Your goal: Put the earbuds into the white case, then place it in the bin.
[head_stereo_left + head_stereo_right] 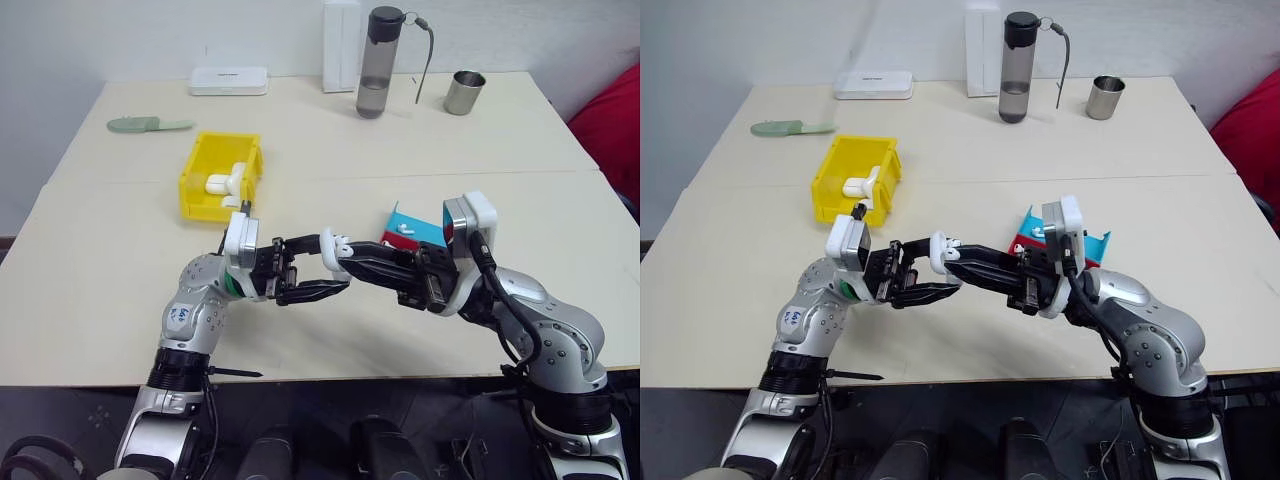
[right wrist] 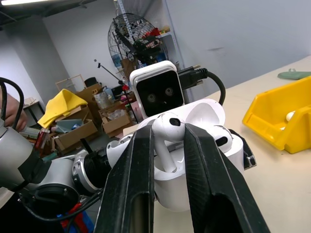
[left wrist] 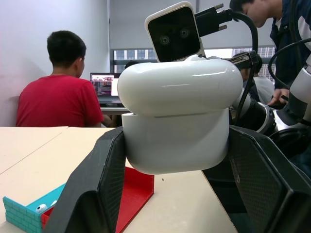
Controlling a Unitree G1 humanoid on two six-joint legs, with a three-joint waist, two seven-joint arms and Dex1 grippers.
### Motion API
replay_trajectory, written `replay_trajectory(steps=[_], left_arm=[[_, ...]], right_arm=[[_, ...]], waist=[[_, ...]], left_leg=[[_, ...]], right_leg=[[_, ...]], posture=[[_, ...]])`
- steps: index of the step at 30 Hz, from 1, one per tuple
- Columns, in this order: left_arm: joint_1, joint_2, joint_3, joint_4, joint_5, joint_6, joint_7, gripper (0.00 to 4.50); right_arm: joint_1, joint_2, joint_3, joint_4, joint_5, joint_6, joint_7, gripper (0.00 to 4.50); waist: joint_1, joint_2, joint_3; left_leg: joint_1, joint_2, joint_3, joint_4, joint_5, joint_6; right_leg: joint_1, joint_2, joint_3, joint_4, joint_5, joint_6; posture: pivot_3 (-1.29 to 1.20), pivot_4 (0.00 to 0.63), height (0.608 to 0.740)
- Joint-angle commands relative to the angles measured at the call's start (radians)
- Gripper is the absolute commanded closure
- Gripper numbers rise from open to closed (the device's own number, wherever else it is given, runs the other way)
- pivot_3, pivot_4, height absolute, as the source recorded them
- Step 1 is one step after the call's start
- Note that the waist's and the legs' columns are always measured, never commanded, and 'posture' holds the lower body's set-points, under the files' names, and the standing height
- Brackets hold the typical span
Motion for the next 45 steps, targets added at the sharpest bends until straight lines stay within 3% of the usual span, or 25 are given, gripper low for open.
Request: replay_trajectory(steps=[1, 10, 13, 19, 21, 24, 28, 35, 40, 45], left_arm=[[-0.041, -0.028, 0.012, -0.058, -0.041, -0.025, 0.004, 1.75], [-0.032, -0.030, 0.023, -0.065, -0.046, -0.023, 0.002, 1.75], [-0.019, -0.017, 0.024, -0.063, -0.024, -0.032, 0.006, 1.75], [-0.015, 0.057, 0.004, -0.052, 0.071, -0.055, 0.042, 1.75], [-0.035, 0.112, -0.054, -0.040, 0.176, -0.084, 0.038, 1.75], [-0.078, 0.153, -0.127, -0.036, 0.281, -0.072, 0.062, 1.75], [-0.138, 0.176, -0.234, -0.047, 0.378, -0.024, 0.062, 1.75], [-0.198, 0.195, -0.358, -0.044, 0.454, 0.038, 0.016, 1.75], [-0.217, 0.167, -0.369, -0.036, 0.455, 0.053, 0.021, 1.75], [-0.221, 0.140, -0.352, -0.064, 0.431, 0.085, 0.036, 1.75]], right_arm=[[0.024, -0.028, 0.053, -0.011, 0.020, 0.073, -0.002, 3.95], [0.039, -0.078, 0.014, -0.022, 0.025, 0.035, 0.030, 1.04], [0.081, -0.144, -0.074, -0.031, 0.101, 0.063, 0.052, 0.05], [0.288, -0.304, -0.260, -0.054, 0.069, 0.008, 0.157, 0.05], [0.362, -0.347, -0.318, -0.036, 0.024, -0.024, 0.205, 0.05], [0.434, -0.418, -0.327, -0.032, -0.091, -0.104, 0.291, 0.60], [0.373, -0.412, -0.282, -0.062, -0.147, -0.167, 0.262, 2.04], [0.209, -0.372, -0.165, -0.154, -0.096, -0.089, 0.142, 4.48], [0.088, -0.333, -0.052, -0.151, -0.133, -0.050, 0.072, 4.48], [0.078, -0.311, 0.052, -0.123, -0.222, -0.050, 0.047, 4.48]], waist=[[0.000, 0.000, 0.000], [0.002, 0.000, 0.000], [0.015, 0.000, 0.000], [0.042, -0.002, 0.001], [0.046, -0.002, 0.001], [0.050, -0.002, 0.001], [0.050, -0.002, 0.001], [0.047, -0.002, 0.001], [0.051, -0.003, 0.001], [0.050, -0.003, 0.001]], left_leg=[[0.000, 0.000, 0.000, 0.000, 0.000, 0.000], [0.000, 0.000, 0.000, 0.000, 0.000, 0.000], [0.000, 0.000, 0.000, 0.000, 0.000, 0.000], [0.000, 0.000, 0.000, 0.000, -0.001, 0.001], [0.001, 0.000, 0.001, 0.000, -0.001, 0.001], [0.001, 0.000, 0.001, 0.000, 0.000, 0.001], [0.001, 0.000, 0.001, 0.000, 0.000, 0.002], [0.001, 0.001, 0.001, -0.001, 0.000, 0.002], [0.000, 0.000, 0.000, 0.000, 0.000, 0.002], [-0.001, 0.000, 0.000, 0.000, 0.000, 0.002]], right_leg=[[0.000, 0.000, 0.000, 0.000, 0.000, 0.000], [0.001, 0.000, 0.000, -0.001, 0.000, 0.000], [0.001, 0.000, 0.000, -0.002, 0.000, 0.000], [0.004, 0.000, -0.001, -0.007, 0.000, 0.000], [0.005, 0.001, 0.000, -0.007, 0.000, 0.000], [0.005, 0.001, 0.000, -0.007, 0.000, 0.000], [0.005, 0.001, 0.001, -0.008, 0.001, 0.001], [0.004, 0.002, 0.000, -0.007, 0.001, 0.001], [0.004, 0.001, 0.000, -0.009, 0.001, 0.001], [0.004, 0.001, 0.000, -0.010, 0.001, 0.001]], posture=[[0.00, 0.150, 0.740], [0.00, 0.150, 0.740], [0.00, 0.150, 0.740], [0.00, 0.150, 0.740], [0.00, 0.150, 0.740], [0.00, 0.150, 0.740], [0.00, 0.150, 0.740], [0.00, 0.150, 0.740], [0.00, 0.150, 0.740], [0.00, 0.150, 0.740]])
